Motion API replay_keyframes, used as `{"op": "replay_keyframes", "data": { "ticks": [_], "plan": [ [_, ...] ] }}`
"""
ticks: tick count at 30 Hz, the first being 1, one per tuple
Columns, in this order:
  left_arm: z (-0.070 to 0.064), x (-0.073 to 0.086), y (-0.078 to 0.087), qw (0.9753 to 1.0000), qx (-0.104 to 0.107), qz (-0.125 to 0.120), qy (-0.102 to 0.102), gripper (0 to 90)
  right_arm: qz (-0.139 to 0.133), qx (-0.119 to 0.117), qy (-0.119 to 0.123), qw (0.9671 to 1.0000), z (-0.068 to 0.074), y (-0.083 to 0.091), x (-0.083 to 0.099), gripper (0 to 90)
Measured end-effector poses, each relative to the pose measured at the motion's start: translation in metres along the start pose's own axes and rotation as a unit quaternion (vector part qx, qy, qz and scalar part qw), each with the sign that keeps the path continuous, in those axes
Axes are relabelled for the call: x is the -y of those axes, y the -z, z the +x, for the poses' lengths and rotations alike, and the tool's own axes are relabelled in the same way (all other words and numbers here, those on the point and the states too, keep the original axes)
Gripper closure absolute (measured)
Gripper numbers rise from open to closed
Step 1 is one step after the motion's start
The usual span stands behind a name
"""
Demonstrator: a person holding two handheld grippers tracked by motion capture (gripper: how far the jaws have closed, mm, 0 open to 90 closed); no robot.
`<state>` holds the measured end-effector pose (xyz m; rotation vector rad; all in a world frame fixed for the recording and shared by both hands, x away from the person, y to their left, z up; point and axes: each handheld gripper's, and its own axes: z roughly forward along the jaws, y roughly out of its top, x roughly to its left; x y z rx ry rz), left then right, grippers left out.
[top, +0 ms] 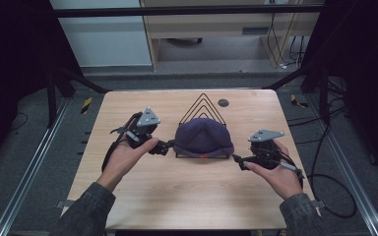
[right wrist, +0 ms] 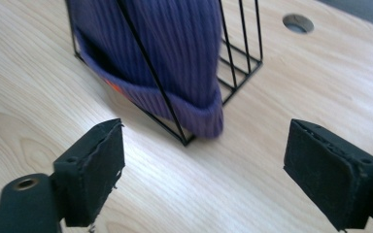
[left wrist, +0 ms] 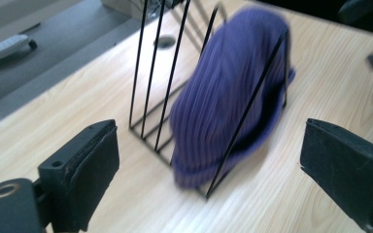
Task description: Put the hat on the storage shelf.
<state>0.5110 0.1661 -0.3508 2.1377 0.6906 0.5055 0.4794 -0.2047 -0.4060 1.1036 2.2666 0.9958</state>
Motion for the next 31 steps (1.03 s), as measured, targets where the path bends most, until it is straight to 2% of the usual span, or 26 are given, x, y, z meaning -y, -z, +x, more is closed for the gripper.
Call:
{"op": "replay_keyframes", "data": {
  "ticks": [5, 9, 10, 11, 12, 13, 17, 19, 21, 23, 26, 28, 31],
  "plan": [
    [0.010, 0.041, 0.006, 0.9994, -0.016, 0.027, 0.015, 5.7, 0.010, -0.001, -0.018, 0.9998, -0.008, -0.004, 0.024, 9.6],
    [0.019, 0.075, 0.004, 0.9974, -0.026, 0.060, 0.031, 5.7, 0.019, -0.002, -0.040, 0.9990, -0.015, -0.011, 0.043, 8.8],
    [0.019, 0.075, 0.004, 0.9974, -0.026, 0.060, 0.031, 5.8, 0.023, -0.002, -0.045, 0.9987, -0.017, -0.013, 0.048, 8.8],
    [0.022, 0.087, 0.002, 0.9963, -0.029, 0.075, 0.032, 6.0, 0.028, -0.001, -0.054, 0.9981, -0.018, -0.017, 0.053, 8.8],
    [0.025, 0.104, -0.001, 0.9947, -0.029, 0.083, 0.053, 6.0, 0.028, -0.001, -0.054, 0.9981, -0.018, -0.017, 0.053, 8.8],
    [0.026, 0.113, -0.003, 0.9937, -0.025, 0.087, 0.066, 6.3, 0.036, 0.003, -0.065, 0.9973, -0.021, -0.021, 0.061, 9.1],
    [0.028, 0.142, -0.013, 0.9900, -0.029, 0.106, 0.088, 7.1, 0.052, 0.009, -0.086, 0.9949, -0.026, -0.032, 0.074, 9.7],
    [0.028, 0.149, -0.016, 0.9882, -0.028, 0.118, 0.094, 7.4, 0.057, 0.012, -0.093, 0.9940, -0.027, -0.036, 0.080, 9.9],
    [0.027, 0.154, -0.018, 0.9868, -0.028, 0.134, 0.087, 7.2, 0.062, 0.016, -0.099, 0.9931, -0.026, -0.040, 0.085, 10.1],
    [0.028, 0.159, -0.020, 0.9853, -0.027, 0.140, 0.095, 6.9, 0.065, 0.016, -0.102, 0.9925, -0.026, -0.042, 0.089, 10.4],
    [0.029, 0.163, -0.025, 0.9819, -0.025, 0.156, 0.104, 7.4, 0.064, 0.025, -0.093, 0.9933, -0.024, -0.043, 0.092, 10.3],
    [0.027, 0.163, -0.026, 0.9822, -0.024, 0.158, 0.099, 6.1, 0.063, 0.026, -0.093, 0.9933, -0.022, -0.043, 0.093, 9.3],
    [0.026, 0.162, -0.027, 0.9818, -0.022, 0.163, 0.095, 6.7, 0.062, 0.037, -0.077, 0.9944, -0.018, -0.045, 0.094, 8.1]
  ]
}}
